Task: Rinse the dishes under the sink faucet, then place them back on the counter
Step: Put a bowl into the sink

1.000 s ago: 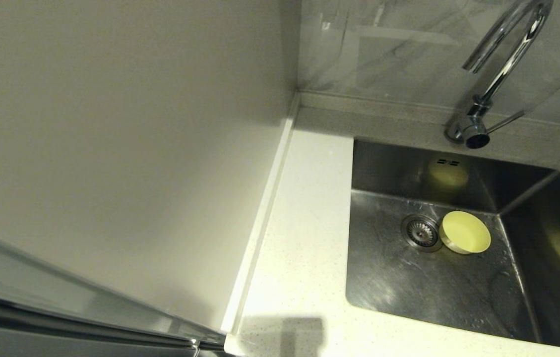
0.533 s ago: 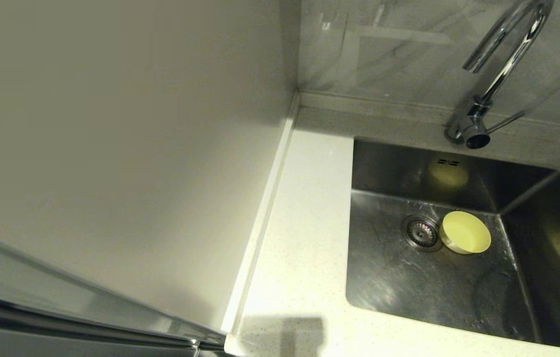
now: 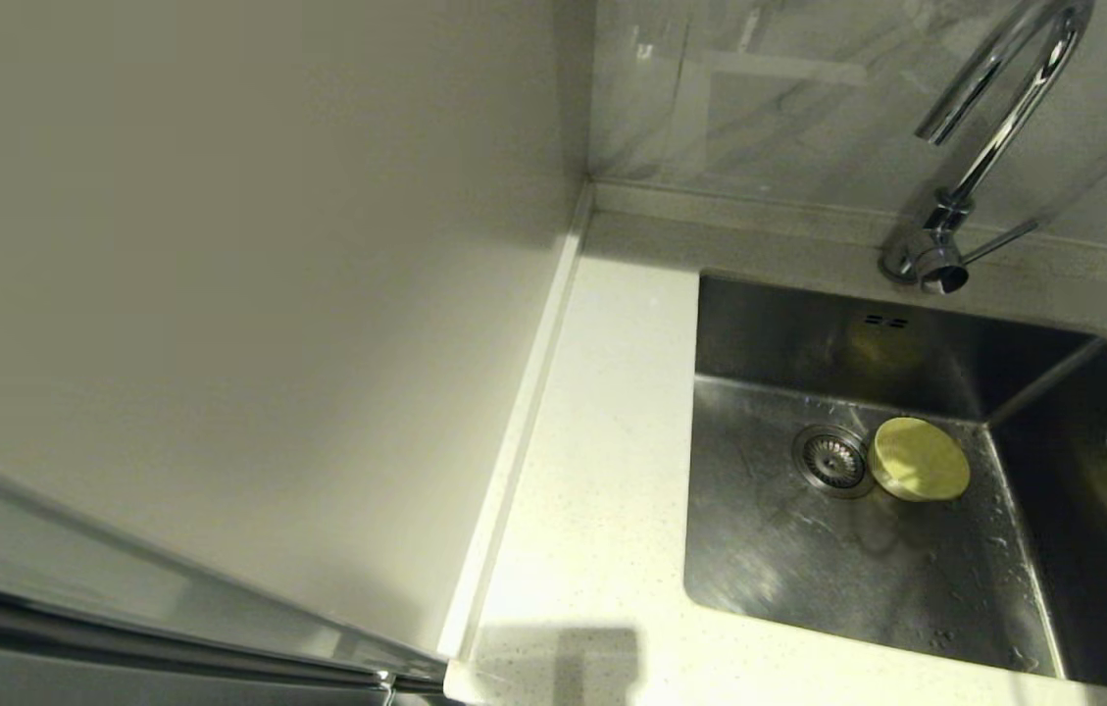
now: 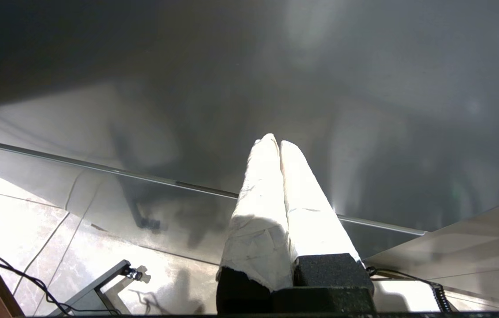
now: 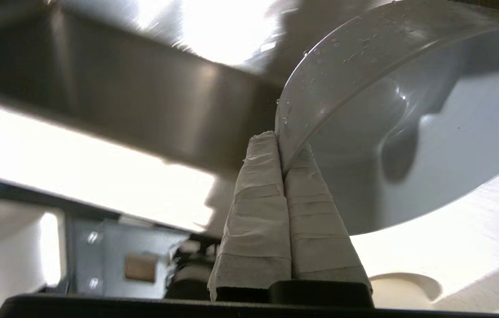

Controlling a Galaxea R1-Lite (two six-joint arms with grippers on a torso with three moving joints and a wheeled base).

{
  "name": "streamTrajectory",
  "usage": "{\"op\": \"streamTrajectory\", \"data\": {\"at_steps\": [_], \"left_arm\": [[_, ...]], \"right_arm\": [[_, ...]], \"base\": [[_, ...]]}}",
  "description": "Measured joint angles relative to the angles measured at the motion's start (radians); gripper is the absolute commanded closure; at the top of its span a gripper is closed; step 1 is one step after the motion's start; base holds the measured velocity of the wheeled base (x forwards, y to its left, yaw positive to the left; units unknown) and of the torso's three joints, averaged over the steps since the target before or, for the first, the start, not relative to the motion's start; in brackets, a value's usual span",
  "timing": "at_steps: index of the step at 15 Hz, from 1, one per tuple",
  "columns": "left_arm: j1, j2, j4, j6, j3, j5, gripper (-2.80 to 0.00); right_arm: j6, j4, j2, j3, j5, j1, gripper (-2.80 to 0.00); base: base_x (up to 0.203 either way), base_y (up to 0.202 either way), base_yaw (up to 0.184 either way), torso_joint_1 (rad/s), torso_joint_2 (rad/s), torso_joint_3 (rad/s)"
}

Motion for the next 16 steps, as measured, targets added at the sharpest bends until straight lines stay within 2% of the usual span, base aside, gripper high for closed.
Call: {"op": "streamTrajectory", "data": {"at_steps": [3,6,10,13,14,16], "left_arm": [[0.0,0.0,0.0,0.0,0.0,0.001,0.0],[0.0,0.0,0.0,0.0,0.0,0.001,0.0],[0.0,0.0,0.0,0.0,0.0,0.001,0.0],[0.0,0.0,0.0,0.0,0.0,0.001,0.0],[0.0,0.0,0.0,0.0,0.0,0.0,0.0],[0.0,0.0,0.0,0.0,0.0,0.0,0.0]], "right_arm": [[0.148,-0.061,-0.031,0.11,-0.108,0.228,0.0],[0.261,-0.273,-0.046,0.336,-0.253,0.422,0.0],[0.283,-0.787,-0.037,0.685,-0.467,0.594,0.0],[0.254,-1.18,0.003,0.838,-0.586,0.702,0.0],[0.252,-1.253,0.018,0.848,-0.594,0.726,0.0],[0.251,-1.295,0.059,0.839,-0.597,0.762,0.0]], "base": [[0.0,0.0,0.0,0.0,0.0,0.0],[0.0,0.0,0.0,0.0,0.0,0.0],[0.0,0.0,0.0,0.0,0.0,0.0],[0.0,0.0,0.0,0.0,0.0,0.0],[0.0,0.0,0.0,0.0,0.0,0.0],[0.0,0.0,0.0,0.0,0.0,0.0]]}}
